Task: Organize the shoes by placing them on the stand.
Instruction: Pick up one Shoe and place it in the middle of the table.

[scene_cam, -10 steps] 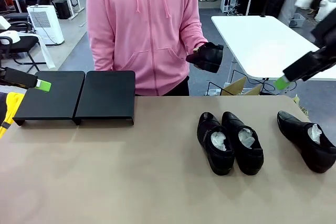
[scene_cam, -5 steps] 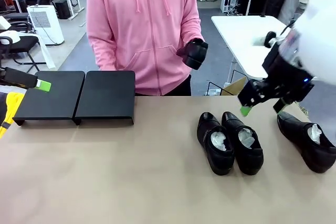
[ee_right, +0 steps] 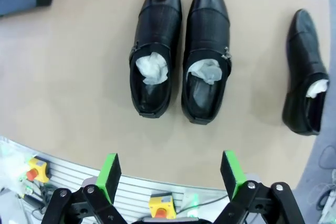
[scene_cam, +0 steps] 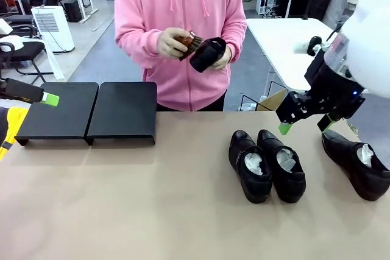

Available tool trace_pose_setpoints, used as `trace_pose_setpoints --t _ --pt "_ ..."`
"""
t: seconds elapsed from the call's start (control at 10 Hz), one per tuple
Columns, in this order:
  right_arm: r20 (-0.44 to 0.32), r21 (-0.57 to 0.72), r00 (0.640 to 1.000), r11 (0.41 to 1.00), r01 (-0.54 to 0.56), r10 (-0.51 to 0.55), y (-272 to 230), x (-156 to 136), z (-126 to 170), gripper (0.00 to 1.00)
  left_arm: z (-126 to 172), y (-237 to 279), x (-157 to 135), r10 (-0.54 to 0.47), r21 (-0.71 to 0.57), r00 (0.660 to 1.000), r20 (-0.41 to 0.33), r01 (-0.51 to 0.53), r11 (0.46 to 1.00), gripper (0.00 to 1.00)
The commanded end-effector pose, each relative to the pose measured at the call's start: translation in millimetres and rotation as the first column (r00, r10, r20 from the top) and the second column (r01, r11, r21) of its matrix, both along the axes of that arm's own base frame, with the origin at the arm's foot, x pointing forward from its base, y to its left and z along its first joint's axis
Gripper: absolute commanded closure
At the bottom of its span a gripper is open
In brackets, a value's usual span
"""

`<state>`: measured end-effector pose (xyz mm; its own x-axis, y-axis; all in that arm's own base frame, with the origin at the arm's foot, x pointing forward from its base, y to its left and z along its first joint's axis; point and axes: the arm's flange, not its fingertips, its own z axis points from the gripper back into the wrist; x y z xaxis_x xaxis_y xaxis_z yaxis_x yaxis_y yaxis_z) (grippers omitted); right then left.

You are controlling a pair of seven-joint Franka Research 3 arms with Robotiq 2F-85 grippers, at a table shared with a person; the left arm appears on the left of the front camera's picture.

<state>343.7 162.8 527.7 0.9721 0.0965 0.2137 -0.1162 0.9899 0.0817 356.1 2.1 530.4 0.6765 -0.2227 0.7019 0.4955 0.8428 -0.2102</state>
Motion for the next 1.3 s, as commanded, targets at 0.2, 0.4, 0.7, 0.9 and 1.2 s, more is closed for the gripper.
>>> trace_pose_setpoints --t 0.2,0.4,0.7,0.9,1.2 --pt "0.001 -0.033 0.999 0.998 0.047 -0.047 37.5 27.9 -51.2 0.0 -0.2 2.2 0.0 -0.01 0.005 1.0 0.005 0.01 1.0 0.0" --pt "0.013 -0.012 0.999 0.999 0.041 -0.04 38.0 33.7 -67.9 0.29 -0.2 2.2 0.0 -0.01 0.005 1.0 0.005 0.01 1.0 0.0" --pt "0.03 -0.008 0.995 0.995 0.095 -0.095 34.5 45.9 -87.6 0.49 -0.2 2.2 0.0 -0.01 0.005 1.0 0.005 0.01 1.0 0.0" --pt "0.0 -0.037 0.993 0.992 0.119 -0.119 34.2 56.3 -108.1 0.49 -0.2 2.2 0.0 -0.01 0.005 1.0 0.005 0.01 1.0 0.0" --pt "-0.042 -0.032 0.99 0.99 0.134 -0.135 32.1 66.7 -129.9 0.49 -0.2 2.2 0.0 -0.01 0.005 1.0 0.005 0.01 1.0 0.0"
